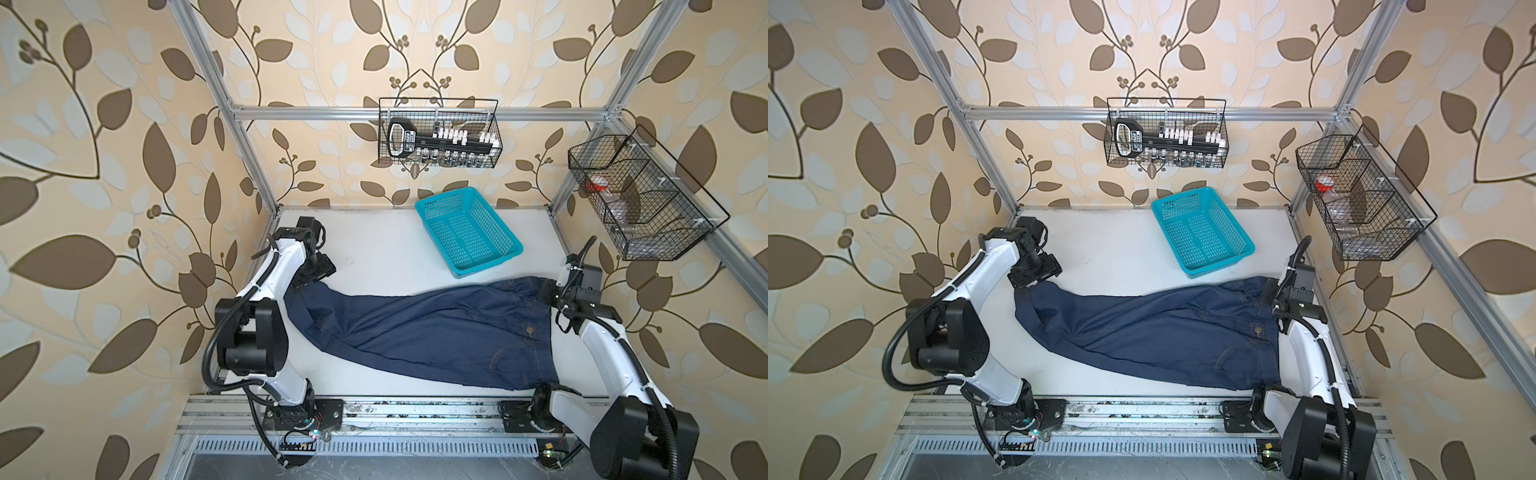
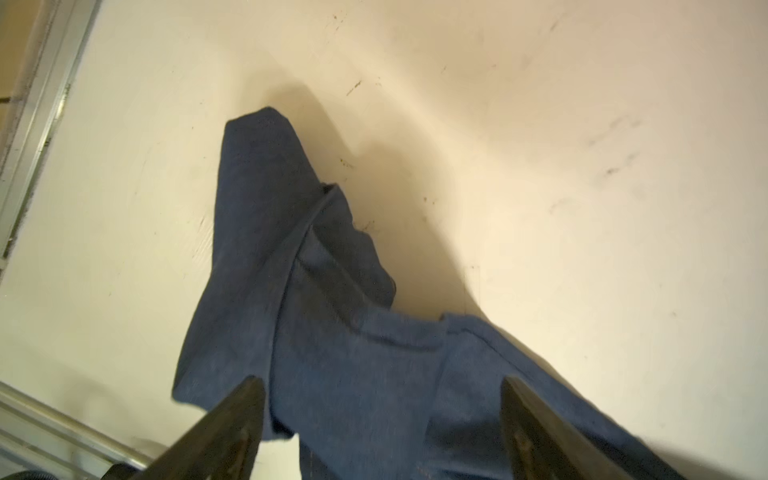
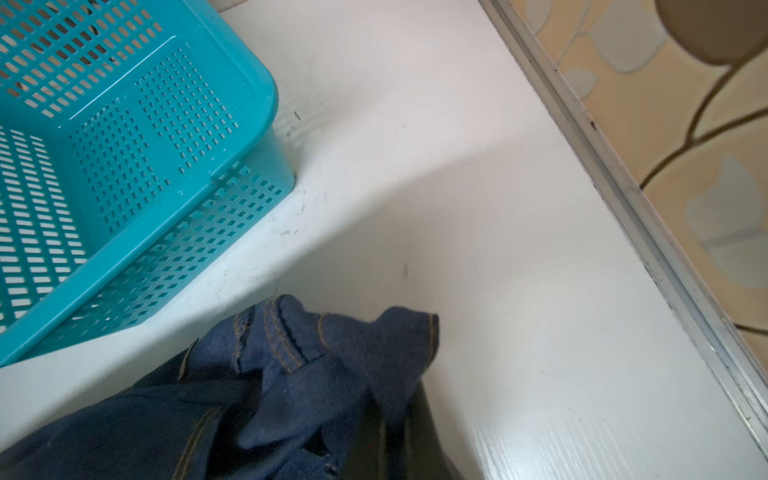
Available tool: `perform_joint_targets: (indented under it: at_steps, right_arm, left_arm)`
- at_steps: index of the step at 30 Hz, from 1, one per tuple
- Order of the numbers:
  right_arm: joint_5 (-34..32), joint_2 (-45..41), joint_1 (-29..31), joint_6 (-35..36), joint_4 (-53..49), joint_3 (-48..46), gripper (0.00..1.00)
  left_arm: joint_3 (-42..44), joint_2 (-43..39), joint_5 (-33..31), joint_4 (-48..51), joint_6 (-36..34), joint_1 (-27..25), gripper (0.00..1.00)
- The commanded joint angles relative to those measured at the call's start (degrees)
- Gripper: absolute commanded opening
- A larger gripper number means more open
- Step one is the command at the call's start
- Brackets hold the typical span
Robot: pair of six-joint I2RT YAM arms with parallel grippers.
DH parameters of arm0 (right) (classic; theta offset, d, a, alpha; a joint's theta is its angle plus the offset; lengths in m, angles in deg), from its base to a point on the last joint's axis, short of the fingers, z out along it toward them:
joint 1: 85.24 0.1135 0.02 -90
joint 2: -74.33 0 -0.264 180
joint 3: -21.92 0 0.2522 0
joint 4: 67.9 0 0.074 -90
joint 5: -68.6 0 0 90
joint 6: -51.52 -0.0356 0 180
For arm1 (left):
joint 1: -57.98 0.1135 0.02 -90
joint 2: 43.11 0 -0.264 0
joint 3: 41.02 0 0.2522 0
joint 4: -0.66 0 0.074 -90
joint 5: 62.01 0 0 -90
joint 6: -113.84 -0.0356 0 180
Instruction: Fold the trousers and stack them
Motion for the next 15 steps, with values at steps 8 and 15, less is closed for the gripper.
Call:
perform_joint_targets:
  at_steps: [8,15]
  right_arm:
    - [-0.2,0.1,0.1,0.1,1.2,-0.6,0.00]
    - [-0.3,1.4,0.0,0.3,1.3,0.4,0.00]
  left_arm:
    - [-2.8,8.2,1.1,-2.3,-3.6,3.3,0.75]
    - [-2.7,11.0,2.3,-1.6,-5.0,3.4,0.31]
